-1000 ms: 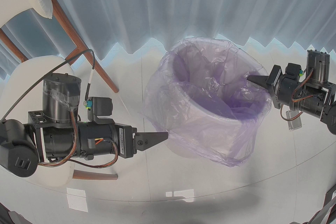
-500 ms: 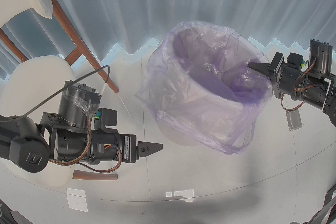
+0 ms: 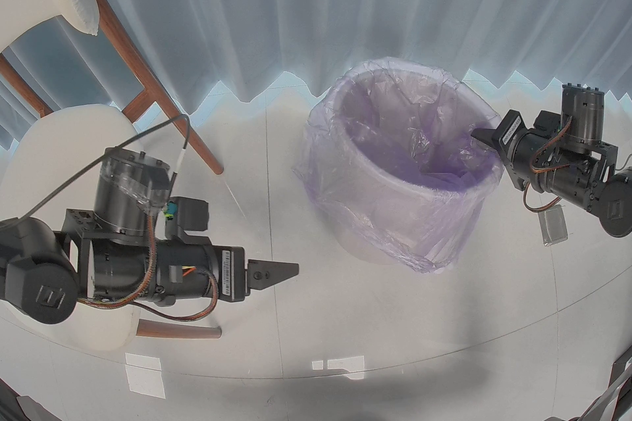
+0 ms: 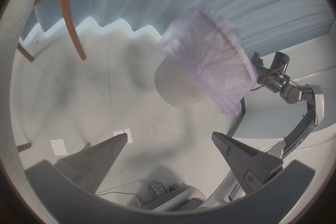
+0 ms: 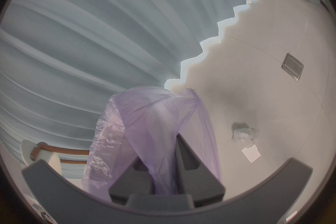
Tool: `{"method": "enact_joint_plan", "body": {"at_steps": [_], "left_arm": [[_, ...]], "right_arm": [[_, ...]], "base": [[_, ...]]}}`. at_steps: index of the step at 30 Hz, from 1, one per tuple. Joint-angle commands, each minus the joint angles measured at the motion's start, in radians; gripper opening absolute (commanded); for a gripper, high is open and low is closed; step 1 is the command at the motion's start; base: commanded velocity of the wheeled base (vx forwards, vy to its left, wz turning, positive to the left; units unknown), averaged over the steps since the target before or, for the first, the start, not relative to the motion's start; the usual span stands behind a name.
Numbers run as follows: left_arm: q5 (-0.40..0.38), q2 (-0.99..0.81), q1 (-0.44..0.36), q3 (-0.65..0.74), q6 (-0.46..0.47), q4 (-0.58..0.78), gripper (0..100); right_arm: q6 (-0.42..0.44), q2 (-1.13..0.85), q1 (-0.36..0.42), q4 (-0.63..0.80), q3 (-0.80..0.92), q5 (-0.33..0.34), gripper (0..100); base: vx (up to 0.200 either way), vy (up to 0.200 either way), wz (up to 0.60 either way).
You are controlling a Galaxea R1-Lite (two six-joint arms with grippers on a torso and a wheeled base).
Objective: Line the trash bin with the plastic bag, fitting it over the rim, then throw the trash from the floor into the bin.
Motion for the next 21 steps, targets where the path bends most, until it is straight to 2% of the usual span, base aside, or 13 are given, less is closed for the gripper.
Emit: {"method": "enact_joint_plan", "body": {"at_steps": [1, 5, 8, 13, 14, 16, 21], "left_arm": [[-0.007, -0.081, 0.052, 0.034, -0.003, -0.001, 100], [-0.007, -0.126, 0.109, 0.072, 0.003, -0.003, 100], [-0.009, -0.195, 0.187, 0.127, 0.003, -0.006, 100], [-0.013, -0.276, 0.256, 0.169, 0.000, -0.026, 100], [-0.027, -0.320, 0.310, 0.186, 0.000, -0.038, 100], [-0.042, -0.360, 0.371, 0.195, -0.001, -0.041, 100], [-0.052, -0.428, 0.515, 0.236, -0.006, -0.041, 100]], "right_arm": [[0.006, 0.118, 0.003, -0.052, 0.015, -0.025, 0], [0.009, 0.187, 0.011, -0.115, 0.027, -0.074, 0], [0.035, 0.292, 0.045, -0.235, 0.036, -0.158, 0], [0.045, 0.411, 0.060, -0.367, 0.061, -0.206, 0], [0.043, 0.479, 0.060, -0.459, 0.049, -0.240, 0], [0.040, 0.525, 0.072, -0.528, 0.046, -0.261, 0], [0.043, 0.623, 0.100, -0.681, 0.049, -0.264, 0]], "base": [[0.000, 0.000, 0.00], [0.000, 0.000, 0.00], [0.000, 0.000, 0.00], [0.000, 0.000, 0.00], [0.000, 0.000, 0.00], [0.000, 0.000, 0.00], [0.000, 0.000, 0.00]]}}
